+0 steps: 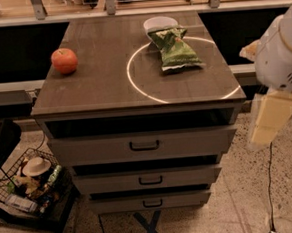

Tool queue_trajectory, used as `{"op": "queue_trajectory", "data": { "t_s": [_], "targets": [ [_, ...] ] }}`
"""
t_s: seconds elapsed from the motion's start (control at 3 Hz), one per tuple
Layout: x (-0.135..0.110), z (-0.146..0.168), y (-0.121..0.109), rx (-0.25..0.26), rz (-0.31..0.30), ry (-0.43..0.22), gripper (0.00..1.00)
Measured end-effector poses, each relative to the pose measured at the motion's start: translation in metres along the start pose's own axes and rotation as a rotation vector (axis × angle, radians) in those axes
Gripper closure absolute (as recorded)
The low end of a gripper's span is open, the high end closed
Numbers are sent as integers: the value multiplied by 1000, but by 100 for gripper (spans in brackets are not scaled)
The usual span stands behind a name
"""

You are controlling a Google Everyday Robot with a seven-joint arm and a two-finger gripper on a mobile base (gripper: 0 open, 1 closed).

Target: Open top drawer

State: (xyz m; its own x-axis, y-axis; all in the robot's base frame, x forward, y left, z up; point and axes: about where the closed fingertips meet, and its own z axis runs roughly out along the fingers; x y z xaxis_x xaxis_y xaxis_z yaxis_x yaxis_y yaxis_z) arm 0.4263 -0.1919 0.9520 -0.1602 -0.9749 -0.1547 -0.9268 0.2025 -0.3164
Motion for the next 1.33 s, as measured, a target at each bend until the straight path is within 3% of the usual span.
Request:
{"op": "queue_trajectory", "data": {
  "t_s": [0.67, 1.0, 1.33],
  "targets": [
    [-50, 50, 41, 93, -162, 42, 0],
    [-73, 85, 59, 98, -227, 70, 0],
    [-94, 122, 81, 69, -278, 88, 0]
  ]
}}
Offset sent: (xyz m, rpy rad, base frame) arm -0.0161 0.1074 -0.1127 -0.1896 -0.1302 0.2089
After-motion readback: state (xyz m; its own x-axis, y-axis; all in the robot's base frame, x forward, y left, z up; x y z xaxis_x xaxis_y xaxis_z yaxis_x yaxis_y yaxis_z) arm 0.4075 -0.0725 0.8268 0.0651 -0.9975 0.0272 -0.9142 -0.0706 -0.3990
